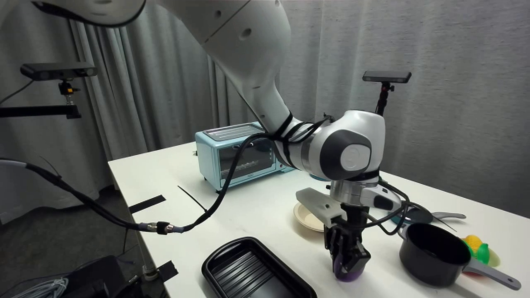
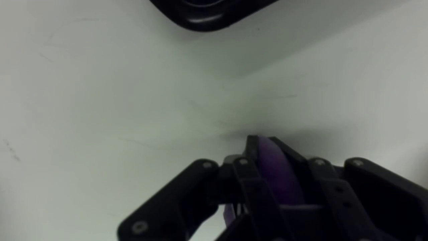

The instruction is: Pick up the purple plush toy from the plate and put it on the table

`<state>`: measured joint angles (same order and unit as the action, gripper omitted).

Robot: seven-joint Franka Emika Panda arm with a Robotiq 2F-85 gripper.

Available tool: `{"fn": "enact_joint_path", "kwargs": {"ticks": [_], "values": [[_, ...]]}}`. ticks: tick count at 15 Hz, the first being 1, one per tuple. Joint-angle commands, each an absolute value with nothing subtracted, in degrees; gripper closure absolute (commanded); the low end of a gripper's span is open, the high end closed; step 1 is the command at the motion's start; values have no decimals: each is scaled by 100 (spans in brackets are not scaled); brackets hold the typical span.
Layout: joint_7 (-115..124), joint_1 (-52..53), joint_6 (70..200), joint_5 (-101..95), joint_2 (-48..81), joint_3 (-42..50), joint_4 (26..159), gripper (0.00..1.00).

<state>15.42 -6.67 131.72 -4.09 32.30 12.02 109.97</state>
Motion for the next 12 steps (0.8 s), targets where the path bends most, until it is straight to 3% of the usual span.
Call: {"fn": "enact_joint_path", "kwargs": {"ticks": [1, 10, 11, 12], "values": [[1629, -640, 13220, -557, 3491, 1305, 10746, 96], [1660, -676, 13203, -747, 3620, 1495, 10559, 96], [1674, -679, 13167, -766, 3631, 1517, 10542, 60], [1677, -684, 13140, -770, 3640, 1532, 10529, 58]]}}
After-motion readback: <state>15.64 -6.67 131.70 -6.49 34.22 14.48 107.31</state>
